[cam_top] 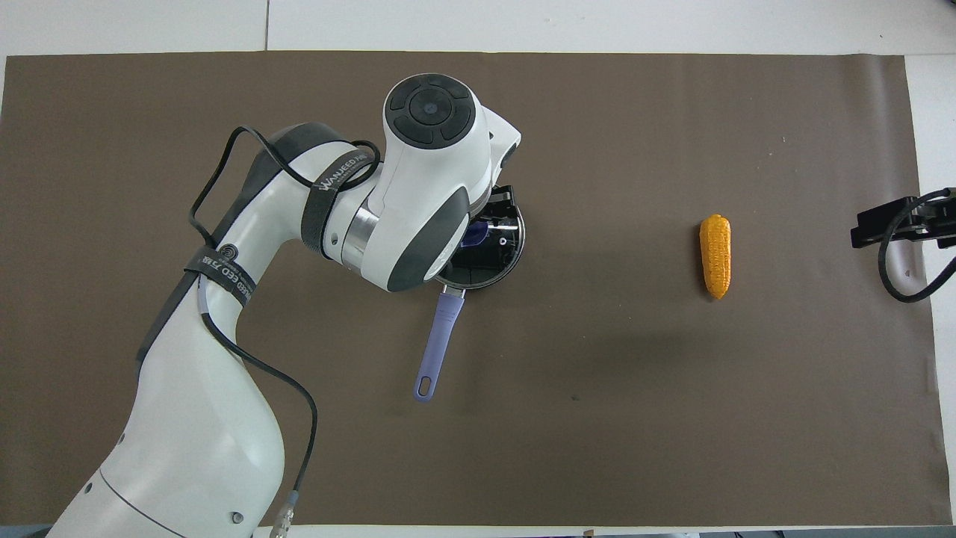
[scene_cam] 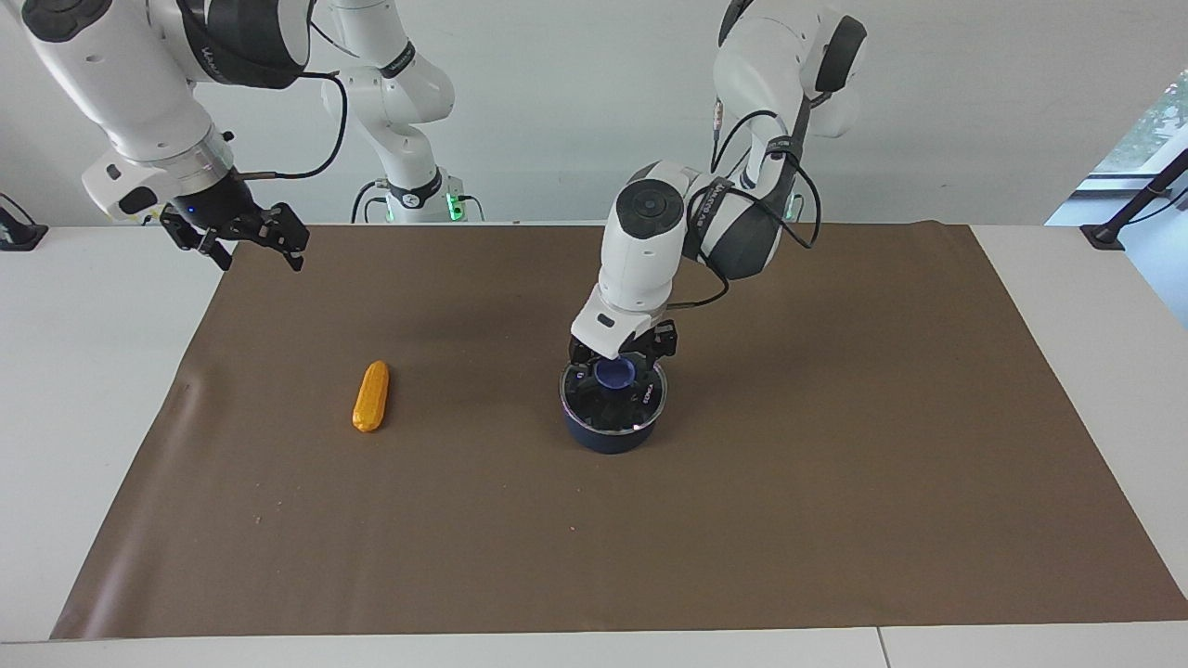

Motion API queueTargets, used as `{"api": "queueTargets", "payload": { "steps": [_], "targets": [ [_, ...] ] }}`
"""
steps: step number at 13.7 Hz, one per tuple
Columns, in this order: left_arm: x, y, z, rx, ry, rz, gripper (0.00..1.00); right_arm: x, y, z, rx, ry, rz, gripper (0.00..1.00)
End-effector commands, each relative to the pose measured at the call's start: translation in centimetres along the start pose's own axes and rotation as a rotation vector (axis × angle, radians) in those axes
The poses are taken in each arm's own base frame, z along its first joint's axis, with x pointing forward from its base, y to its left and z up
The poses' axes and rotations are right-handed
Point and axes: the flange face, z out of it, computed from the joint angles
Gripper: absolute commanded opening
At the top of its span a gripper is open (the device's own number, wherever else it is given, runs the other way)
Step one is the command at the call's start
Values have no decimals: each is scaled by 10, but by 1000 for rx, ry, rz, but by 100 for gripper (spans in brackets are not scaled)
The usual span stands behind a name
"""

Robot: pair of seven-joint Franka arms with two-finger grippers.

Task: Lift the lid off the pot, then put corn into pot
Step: 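Close the left gripper on the purple knob of the glass lid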

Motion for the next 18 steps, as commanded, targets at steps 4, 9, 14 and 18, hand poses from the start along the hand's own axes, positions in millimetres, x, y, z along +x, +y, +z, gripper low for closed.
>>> {"api": "queueTargets", "payload": {
  "steps": [4,9,14,18],
  "targets": [
    [-1,0,15,4,35,-7,100,-5,3,0,9,-7,-24,100],
    [-3,2,16,7,33,-5,98,-5,3,0,9,-7,-24,100],
    [-8,6,14,16,34,2,94,-5,2,-1,9,-6,-26,100],
    [-13,13,15,18,32,2,85,-5,2,0,9,-7,-26,100]
  ]
}}
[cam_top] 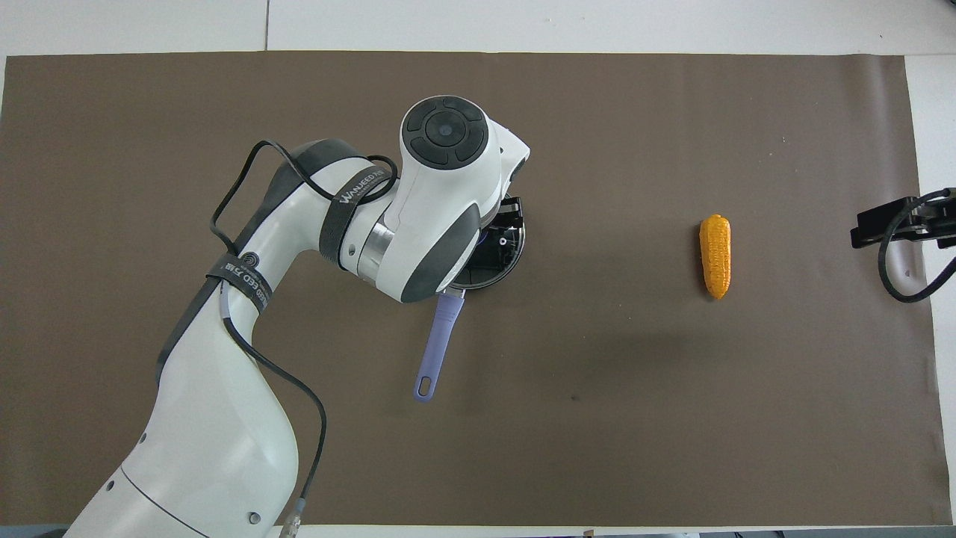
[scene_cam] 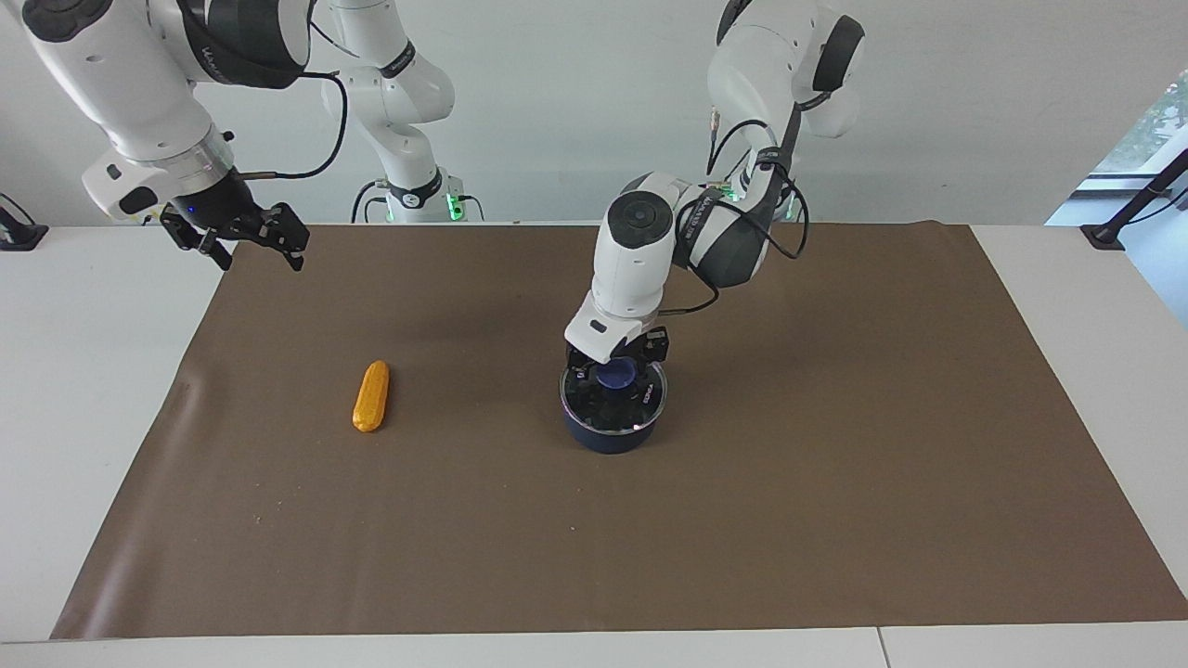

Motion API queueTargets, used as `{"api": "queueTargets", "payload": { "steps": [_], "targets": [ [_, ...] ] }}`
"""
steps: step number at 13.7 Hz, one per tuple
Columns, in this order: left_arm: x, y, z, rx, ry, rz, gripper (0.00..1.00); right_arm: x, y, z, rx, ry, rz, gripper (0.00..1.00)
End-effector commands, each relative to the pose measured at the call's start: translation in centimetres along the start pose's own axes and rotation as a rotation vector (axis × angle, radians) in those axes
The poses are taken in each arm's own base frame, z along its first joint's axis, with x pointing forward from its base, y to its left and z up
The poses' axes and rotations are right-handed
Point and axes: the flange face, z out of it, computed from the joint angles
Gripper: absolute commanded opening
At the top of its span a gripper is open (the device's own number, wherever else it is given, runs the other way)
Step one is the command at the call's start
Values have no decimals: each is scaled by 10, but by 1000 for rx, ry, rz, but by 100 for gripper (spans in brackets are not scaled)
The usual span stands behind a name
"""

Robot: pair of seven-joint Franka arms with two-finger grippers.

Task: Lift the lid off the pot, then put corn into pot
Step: 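Close the left gripper on the purple knob of the glass lid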

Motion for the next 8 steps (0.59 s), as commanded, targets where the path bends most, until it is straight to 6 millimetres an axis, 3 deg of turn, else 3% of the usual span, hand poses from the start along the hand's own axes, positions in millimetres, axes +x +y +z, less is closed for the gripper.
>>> {"api": "queueTargets", "payload": {
  "steps": [1,4,8],
  "targets": [
    [-4,2,-1,22,25,-11,84,-5,2,0,9,-7,-26,100],
    [-4,2,-2,23,26,-11,70,-10,2,-2,11,-17,-27,100],
    [-5,1,-1,32,20,-10,30,-9,2,-3,11,-9,-24,100]
  ]
}}
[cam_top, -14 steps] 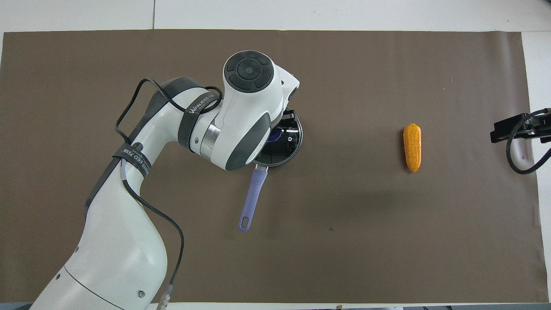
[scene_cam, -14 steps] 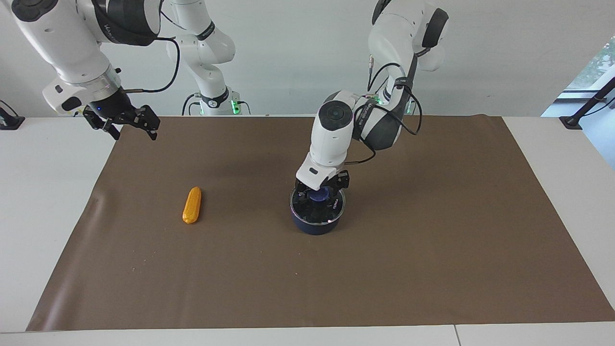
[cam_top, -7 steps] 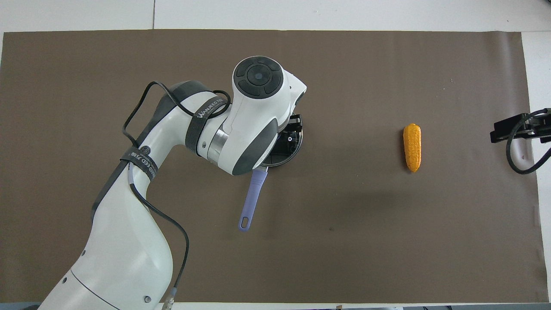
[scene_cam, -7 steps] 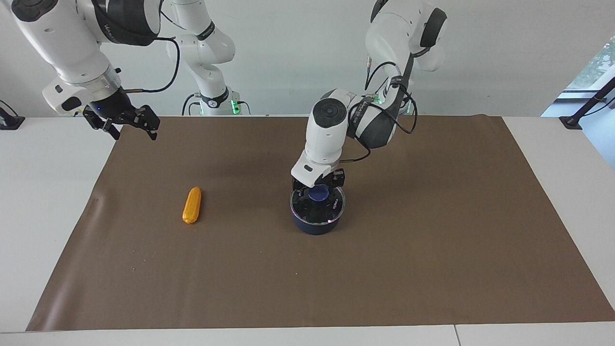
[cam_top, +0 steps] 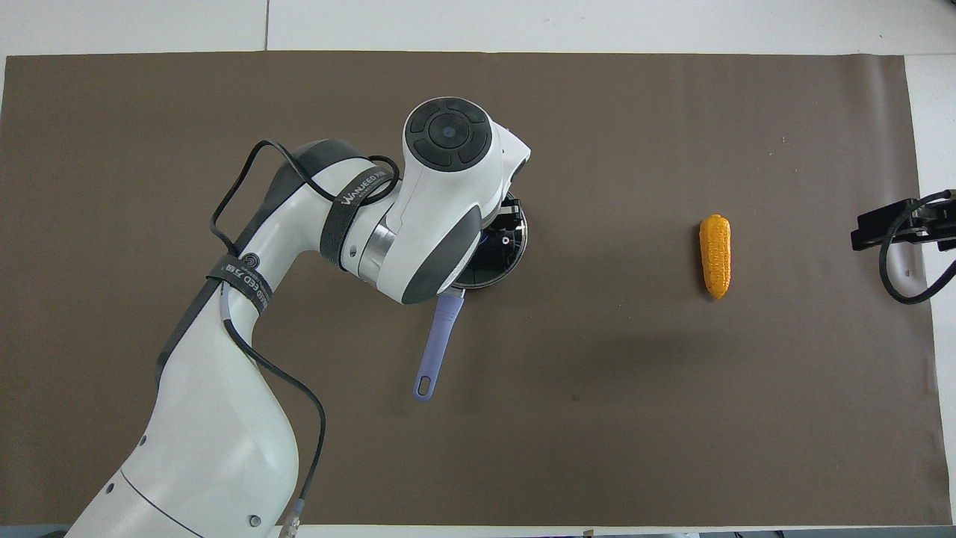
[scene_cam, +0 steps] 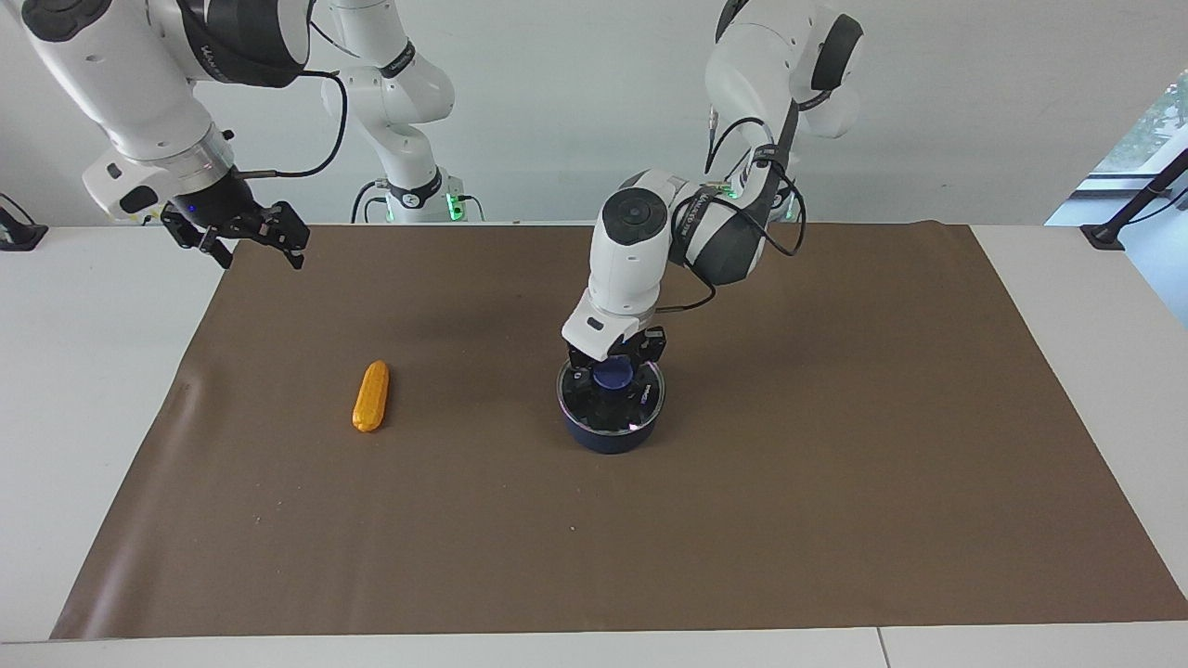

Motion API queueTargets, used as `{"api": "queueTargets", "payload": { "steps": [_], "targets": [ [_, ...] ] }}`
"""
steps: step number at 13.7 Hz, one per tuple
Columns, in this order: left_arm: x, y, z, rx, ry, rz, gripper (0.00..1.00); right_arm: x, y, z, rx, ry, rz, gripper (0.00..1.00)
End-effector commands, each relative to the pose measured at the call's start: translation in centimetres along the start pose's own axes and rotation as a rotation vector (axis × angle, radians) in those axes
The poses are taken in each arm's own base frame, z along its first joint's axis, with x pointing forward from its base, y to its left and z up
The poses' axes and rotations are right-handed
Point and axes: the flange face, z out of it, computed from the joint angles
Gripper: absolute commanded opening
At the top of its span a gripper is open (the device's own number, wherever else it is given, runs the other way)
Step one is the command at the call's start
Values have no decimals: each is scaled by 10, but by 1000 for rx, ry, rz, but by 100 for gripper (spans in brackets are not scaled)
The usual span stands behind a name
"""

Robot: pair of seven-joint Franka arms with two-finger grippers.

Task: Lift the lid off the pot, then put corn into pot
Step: 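Close the left gripper on the purple knob of the glass lid, then lift the lid with the left gripper while the right gripper grasps the corn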

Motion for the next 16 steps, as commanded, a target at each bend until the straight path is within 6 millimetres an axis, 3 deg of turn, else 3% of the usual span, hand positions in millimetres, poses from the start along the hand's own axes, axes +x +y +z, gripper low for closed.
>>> {"api": "queueTargets", "payload": {
  "steps": [1,3,5,6,8,9,11,13,15,16],
  "targets": [
    [-5,3,0,20,15,-7,24,-6,-1,-3,9,0,-42,100],
    [-5,3,-1,21,13,-7,16,-3,-8,16,60,64,-66,100],
    [-7,3,-10,16,9,-7,10,7,-23,63,67,113,-79,100],
    [-7,2,-13,11,7,-12,7,23,-40,93,61,101,-81,100],
    [-12,-2,-43,-9,22,-13,3,44,-65,146,51,97,-32,100],
    [-14,-6,-54,-21,20,-21,2,46,-73,168,48,109,-34,100],
    [-16,-12,-69,-18,8,-26,0,31,-66,229,42,127,-24,100],
    [-11,-37,-97,-16,9,-46,0,31,-58,266,35,117,1,100],
    [7,-81,-121,-19,18,-72,0,31,-63,278,32,95,6,100],
    [13,-102,-121,-4,-3,-40,0,28,-62,283,31,85,3,100]
  ]
}}
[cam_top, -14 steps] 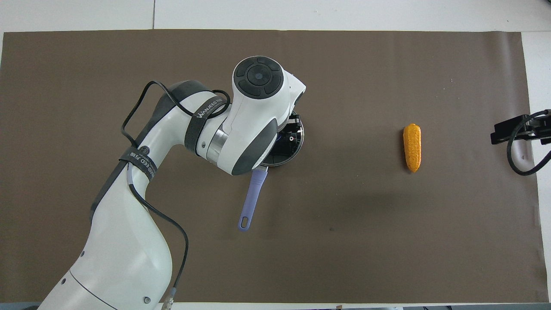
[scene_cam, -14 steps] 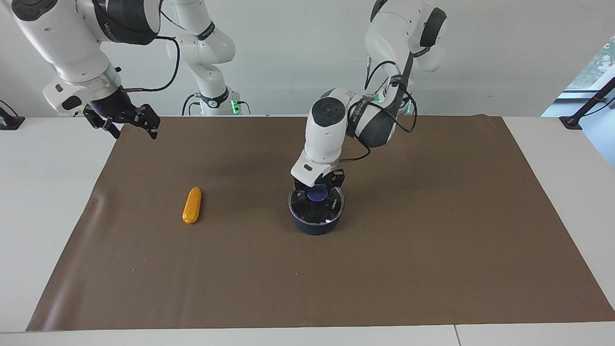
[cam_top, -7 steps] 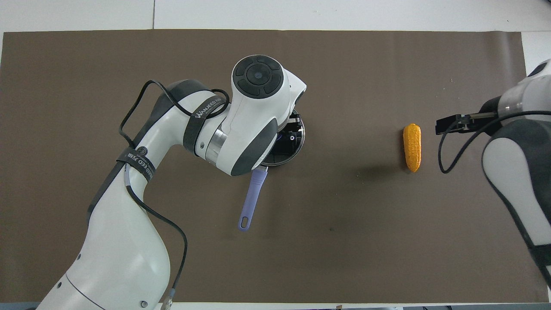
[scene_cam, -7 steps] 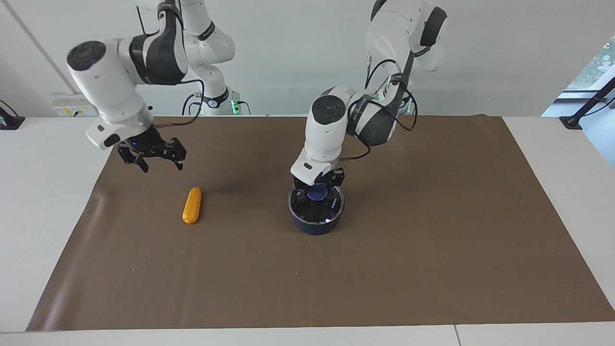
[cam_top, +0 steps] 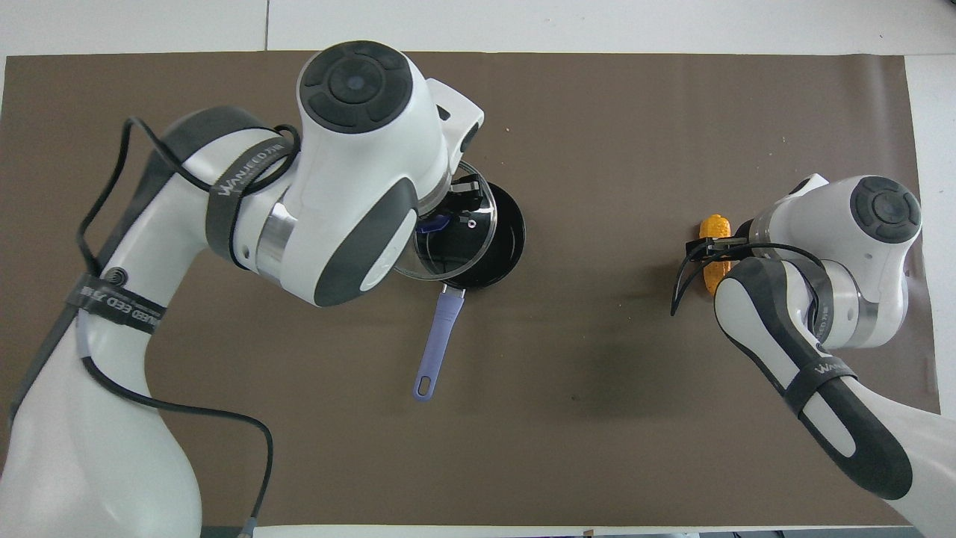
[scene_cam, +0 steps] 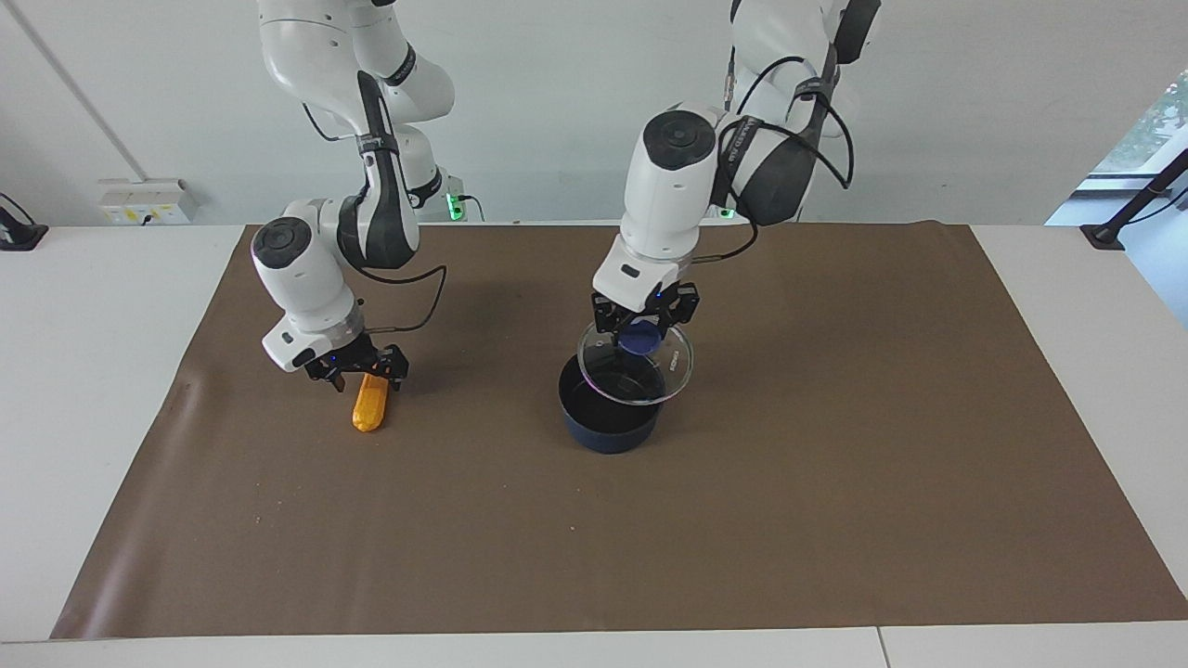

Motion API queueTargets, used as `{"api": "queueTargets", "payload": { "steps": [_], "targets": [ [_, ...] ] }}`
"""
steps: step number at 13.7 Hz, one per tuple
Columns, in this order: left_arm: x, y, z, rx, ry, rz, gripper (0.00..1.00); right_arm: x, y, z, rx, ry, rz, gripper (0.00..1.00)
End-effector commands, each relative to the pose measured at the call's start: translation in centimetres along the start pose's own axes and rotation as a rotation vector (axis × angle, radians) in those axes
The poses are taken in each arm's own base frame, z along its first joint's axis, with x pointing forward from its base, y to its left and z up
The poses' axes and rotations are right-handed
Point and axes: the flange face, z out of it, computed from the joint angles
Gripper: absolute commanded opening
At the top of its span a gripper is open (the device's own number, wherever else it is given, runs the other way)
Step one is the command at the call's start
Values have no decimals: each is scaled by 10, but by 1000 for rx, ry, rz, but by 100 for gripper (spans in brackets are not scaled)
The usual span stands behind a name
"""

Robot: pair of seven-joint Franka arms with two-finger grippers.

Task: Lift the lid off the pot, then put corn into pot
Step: 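Move the lid aside with the left gripper while the right gripper carries the corn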

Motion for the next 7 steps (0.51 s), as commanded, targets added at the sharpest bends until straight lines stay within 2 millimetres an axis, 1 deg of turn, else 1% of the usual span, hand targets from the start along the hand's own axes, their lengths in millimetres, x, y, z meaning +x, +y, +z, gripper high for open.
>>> {"api": "queueTargets", "payload": {
  "steps": [1,2,3,4,5,6,7],
  "targets": [
    [26,-64,-13,14,-40,42,0,-6,5,11,8,-15,21,98],
    [41,-91,-12,14,-44,40,0,-6,5,13,8,-19,18,89],
    [58,-126,-6,14,-52,38,0,-5,4,12,8,-16,17,74],
    [69,-162,-3,15,-58,54,0,-5,2,14,7,-19,14,56],
    [80,-198,4,11,-63,87,0,-5,1,14,7,-19,16,33],
    [89,-234,9,4,-51,96,0,-4,1,13,7,-16,16,13],
    [92,-266,16,0,-39,87,0,-3,0,12,7,-19,16,0]
  ]
}}
